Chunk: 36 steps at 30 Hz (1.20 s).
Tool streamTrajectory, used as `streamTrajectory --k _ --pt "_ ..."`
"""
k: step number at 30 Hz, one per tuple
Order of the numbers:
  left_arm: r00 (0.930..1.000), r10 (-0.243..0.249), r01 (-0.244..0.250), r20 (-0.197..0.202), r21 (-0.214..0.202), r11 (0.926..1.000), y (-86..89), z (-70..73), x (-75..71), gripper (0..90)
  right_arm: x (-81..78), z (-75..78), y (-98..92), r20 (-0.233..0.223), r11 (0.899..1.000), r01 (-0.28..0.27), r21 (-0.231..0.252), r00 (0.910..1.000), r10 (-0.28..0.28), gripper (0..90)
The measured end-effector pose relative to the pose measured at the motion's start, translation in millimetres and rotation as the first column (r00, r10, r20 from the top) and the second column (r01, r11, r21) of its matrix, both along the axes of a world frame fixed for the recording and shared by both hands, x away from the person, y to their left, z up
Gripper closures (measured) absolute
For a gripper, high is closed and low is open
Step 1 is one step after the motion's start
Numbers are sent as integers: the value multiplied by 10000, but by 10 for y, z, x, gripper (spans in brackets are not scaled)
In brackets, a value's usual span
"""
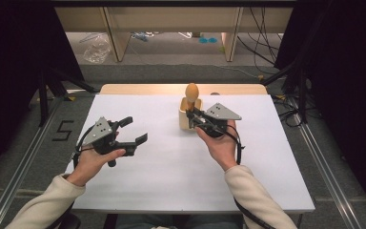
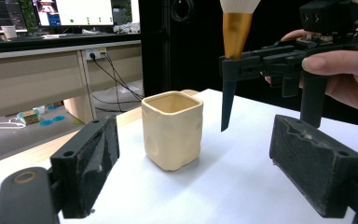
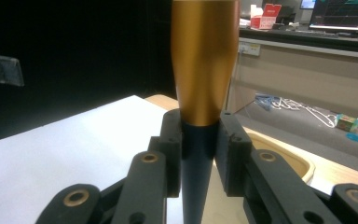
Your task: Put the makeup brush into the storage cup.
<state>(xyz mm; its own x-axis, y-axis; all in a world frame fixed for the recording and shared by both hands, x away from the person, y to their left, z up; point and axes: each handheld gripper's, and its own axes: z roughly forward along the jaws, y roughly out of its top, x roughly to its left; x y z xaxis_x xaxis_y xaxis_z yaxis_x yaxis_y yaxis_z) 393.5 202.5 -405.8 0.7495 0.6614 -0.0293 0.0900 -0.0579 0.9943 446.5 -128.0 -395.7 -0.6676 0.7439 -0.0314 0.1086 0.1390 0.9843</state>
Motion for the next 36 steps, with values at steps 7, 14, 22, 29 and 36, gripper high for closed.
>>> streamTrajectory --k 7,14,22,29,36 --pt "10000 78 -78 -60 9 10000 17 -17 -8 156 36 24 -5 82 9999 92 83 9999 -93 755" --pt "9998 155 -155 -146 -3 9999 36 -35 -16 156 85 75 9 107 9999 71 103 9999 -72 755" --pt "9996 242 -242 -130 -12 9997 59 -35 -19 156 126 112 14 96 9998 122 165 9999 -124 755" --pt "9996 255 -254 -153 50 9997 56 -49 -20 156 180 151 -1 199 9996 185 210 9996 -189 755" --pt "9997 248 -247 -62 84 9997 71 -40 -15 156 218 187 0 219 9995 236 199 9995 -240 755"
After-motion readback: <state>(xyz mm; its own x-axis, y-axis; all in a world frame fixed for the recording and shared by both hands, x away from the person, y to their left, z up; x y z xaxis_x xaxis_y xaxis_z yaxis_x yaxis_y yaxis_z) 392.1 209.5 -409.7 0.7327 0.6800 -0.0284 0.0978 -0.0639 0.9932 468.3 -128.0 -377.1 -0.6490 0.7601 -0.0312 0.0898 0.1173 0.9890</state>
